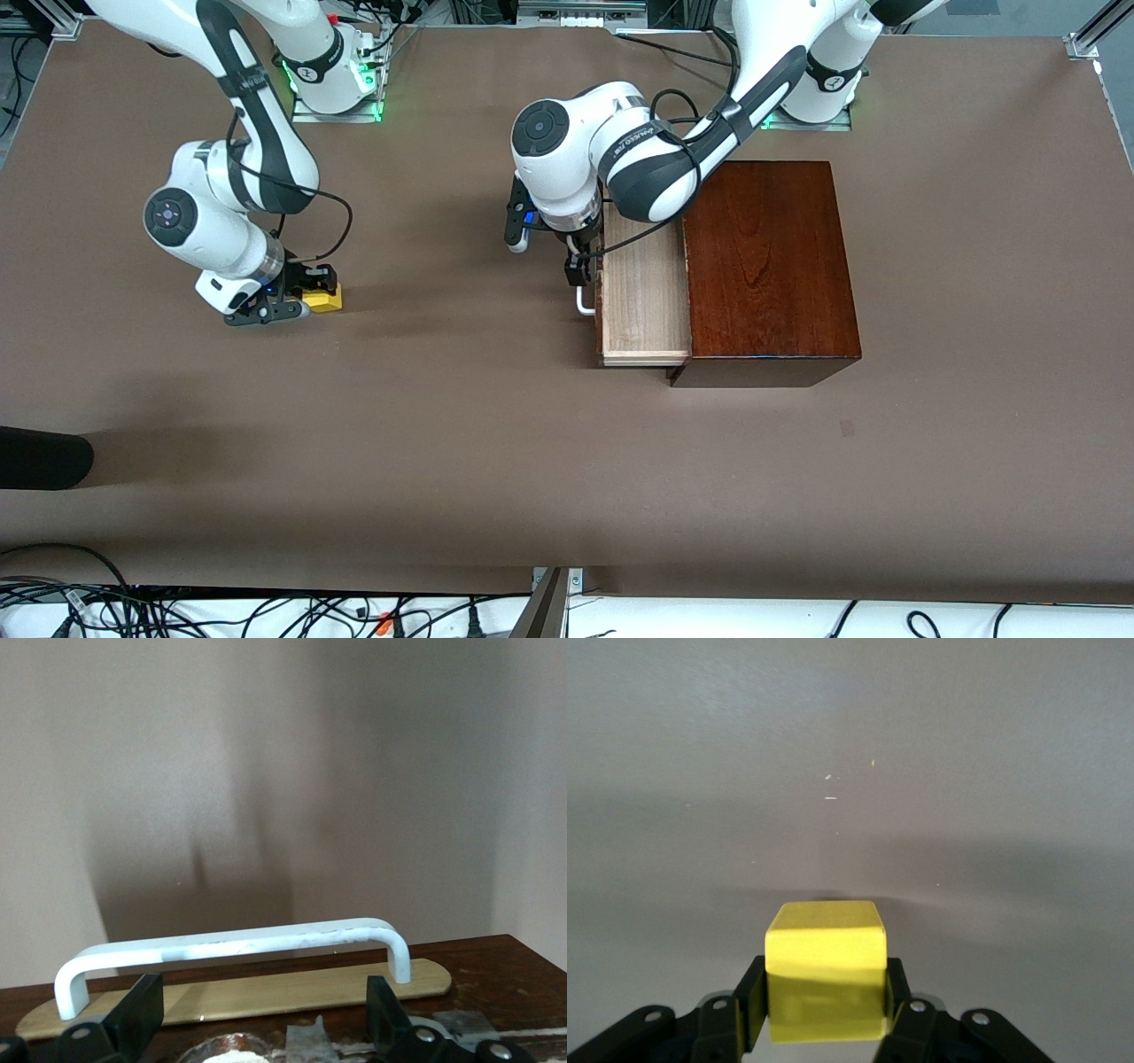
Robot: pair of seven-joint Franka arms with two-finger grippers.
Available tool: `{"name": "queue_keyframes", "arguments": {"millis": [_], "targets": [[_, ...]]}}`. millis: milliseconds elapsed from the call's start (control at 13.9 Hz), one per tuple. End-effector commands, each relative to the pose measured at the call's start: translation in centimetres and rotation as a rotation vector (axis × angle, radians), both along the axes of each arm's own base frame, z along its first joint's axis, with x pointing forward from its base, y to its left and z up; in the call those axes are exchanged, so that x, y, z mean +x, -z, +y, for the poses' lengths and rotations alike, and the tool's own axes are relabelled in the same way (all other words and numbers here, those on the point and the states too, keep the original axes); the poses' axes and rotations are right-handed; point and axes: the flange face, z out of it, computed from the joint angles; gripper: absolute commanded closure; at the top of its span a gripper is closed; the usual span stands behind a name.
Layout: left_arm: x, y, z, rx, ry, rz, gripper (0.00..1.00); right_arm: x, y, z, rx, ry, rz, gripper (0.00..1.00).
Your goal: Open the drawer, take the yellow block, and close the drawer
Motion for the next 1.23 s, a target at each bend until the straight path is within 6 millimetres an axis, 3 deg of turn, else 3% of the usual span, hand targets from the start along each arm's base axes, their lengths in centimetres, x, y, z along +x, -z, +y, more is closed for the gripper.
{"name": "queue_keyframes", "arguments": {"millis": [0, 505, 577, 649, 722, 938, 1155], "targets": [[0.8, -1.0, 2.6, 0.052, -0.005, -0.028, 0.0, 0.4, 0.6, 0.0, -0.014, 0.022, -0.013, 1.0], [0.5, -1.5, 6.6, 0.115, -0.008, -0.024, 0.0, 2.2, 1.0, -2.2, -0.088, -0.039, -0.039, 0.98], [0.4, -1.5, 7.1, 0.123, -0.002, -0.022, 0.0, 2.2, 1.3, -2.5, -0.091, -0.036, -0.036, 0.85], [0.5, -1.4, 7.8, 0.131, -0.005, -0.019, 0.0, 2.3, 1.7, -3.2, -0.091, -0.026, -0.039, 0.64], [0.8, -1.3, 8.7, 0.142, -0.017, -0.014, 0.0, 2.5, 1.4, -3.5, -0.09, -0.03, -0.051, 0.01], [0.7, -0.7, 10.0, 0.182, -0.029, 0.012, 0.0, 3.0, -2.0, -3.3, -0.083, -0.03, -0.098, 0.0], [1.2, -0.8, 11.4, 0.216, -0.054, 0.029, 0.0, 3.1, -7.2, -3.7, -0.072, -0.02, -0.15, 0.0]]}}
